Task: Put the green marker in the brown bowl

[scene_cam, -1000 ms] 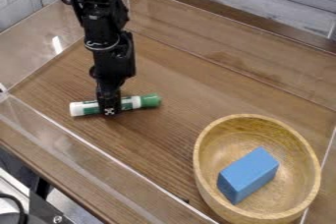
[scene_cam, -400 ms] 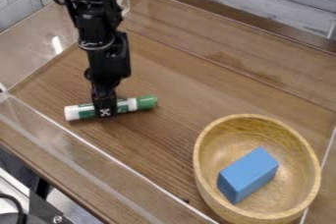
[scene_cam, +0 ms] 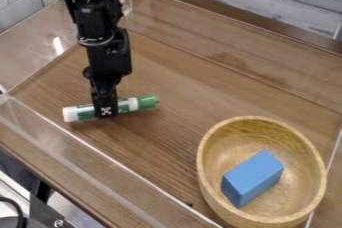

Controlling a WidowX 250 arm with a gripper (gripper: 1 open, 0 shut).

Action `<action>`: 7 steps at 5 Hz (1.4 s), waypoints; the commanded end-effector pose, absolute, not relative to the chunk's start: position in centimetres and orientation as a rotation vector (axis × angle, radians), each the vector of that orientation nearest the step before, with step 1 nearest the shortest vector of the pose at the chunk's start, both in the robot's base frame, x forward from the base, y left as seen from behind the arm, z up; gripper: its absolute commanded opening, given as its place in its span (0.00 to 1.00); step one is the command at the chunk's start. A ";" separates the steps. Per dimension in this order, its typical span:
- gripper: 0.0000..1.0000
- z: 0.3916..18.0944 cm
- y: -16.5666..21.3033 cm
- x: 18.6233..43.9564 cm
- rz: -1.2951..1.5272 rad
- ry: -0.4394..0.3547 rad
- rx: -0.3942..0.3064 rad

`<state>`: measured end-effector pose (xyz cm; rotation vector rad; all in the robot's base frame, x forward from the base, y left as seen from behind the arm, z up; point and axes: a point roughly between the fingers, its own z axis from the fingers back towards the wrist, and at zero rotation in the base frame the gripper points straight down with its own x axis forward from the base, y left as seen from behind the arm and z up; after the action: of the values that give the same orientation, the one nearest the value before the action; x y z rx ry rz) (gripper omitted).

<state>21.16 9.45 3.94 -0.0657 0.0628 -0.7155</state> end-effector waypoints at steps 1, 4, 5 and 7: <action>0.00 6.2 9.9 22.3 -0.700 0.027 -0.015; 0.00 9.6 8.8 23.9 -0.645 0.051 0.008; 0.00 9.9 7.9 24.2 -0.627 0.050 0.014; 0.00 10.7 5.2 24.3 -0.596 0.031 0.025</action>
<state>23.67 5.08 9.10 -0.0086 0.0868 -0.5944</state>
